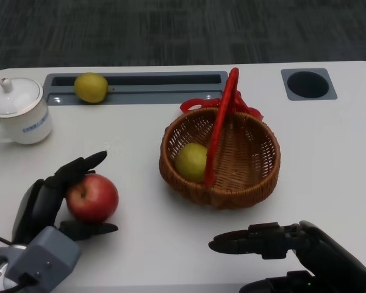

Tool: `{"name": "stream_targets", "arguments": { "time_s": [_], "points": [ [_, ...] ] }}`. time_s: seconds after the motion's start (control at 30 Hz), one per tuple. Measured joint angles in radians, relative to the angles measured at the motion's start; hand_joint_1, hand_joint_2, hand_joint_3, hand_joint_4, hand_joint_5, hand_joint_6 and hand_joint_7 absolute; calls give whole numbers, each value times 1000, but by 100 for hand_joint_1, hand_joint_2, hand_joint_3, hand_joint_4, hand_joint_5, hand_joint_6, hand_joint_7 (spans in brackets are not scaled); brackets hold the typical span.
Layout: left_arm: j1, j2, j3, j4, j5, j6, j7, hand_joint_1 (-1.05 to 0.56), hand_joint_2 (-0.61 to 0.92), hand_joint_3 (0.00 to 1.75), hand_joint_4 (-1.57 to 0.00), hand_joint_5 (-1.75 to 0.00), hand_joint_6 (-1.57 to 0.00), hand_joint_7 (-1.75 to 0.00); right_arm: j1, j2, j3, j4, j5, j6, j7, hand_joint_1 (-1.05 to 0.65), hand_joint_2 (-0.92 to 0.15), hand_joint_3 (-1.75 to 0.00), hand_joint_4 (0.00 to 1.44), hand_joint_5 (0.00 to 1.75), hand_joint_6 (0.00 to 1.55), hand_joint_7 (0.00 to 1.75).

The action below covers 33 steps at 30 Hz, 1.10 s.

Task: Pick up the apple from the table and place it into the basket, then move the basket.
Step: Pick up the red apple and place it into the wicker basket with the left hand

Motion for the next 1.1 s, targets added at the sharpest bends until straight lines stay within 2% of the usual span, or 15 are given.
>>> {"name": "stream_targets", "arguments": {
  "time_s": [0.2, 0.5, 0.9, 1.1],
  "points": [
    [1, -35, 43, -74, -65, -11, -42, -20, 83, 1, -124, -2, -109, 0, 0, 0, 0, 2, 0, 0, 0, -50, -92, -6, 76, 0, 71, 0],
    [-20, -84, 42, -194, -96, -12, -143, -21, 83, 0, -131, -5, -110, -1, -1, 4, 1, 14, 1, -7, 0, -50, -92, -5, 76, 0, 72, 0],
    [-200, -170, 27, -144, -91, 2, -202, -16, 81, 0, -127, -3, -112, -1, 0, 21, 1, 15, -3, -18, -6, -50, -92, -6, 77, 0, 72, 0],
    [-265, -190, 31, -90, -94, 17, -235, -14, 82, 0, -125, -1, -111, 0, 8, 21, 1, 10, -10, -16, -9, -50, -92, -7, 76, 0, 72, 0]
  ]
}}
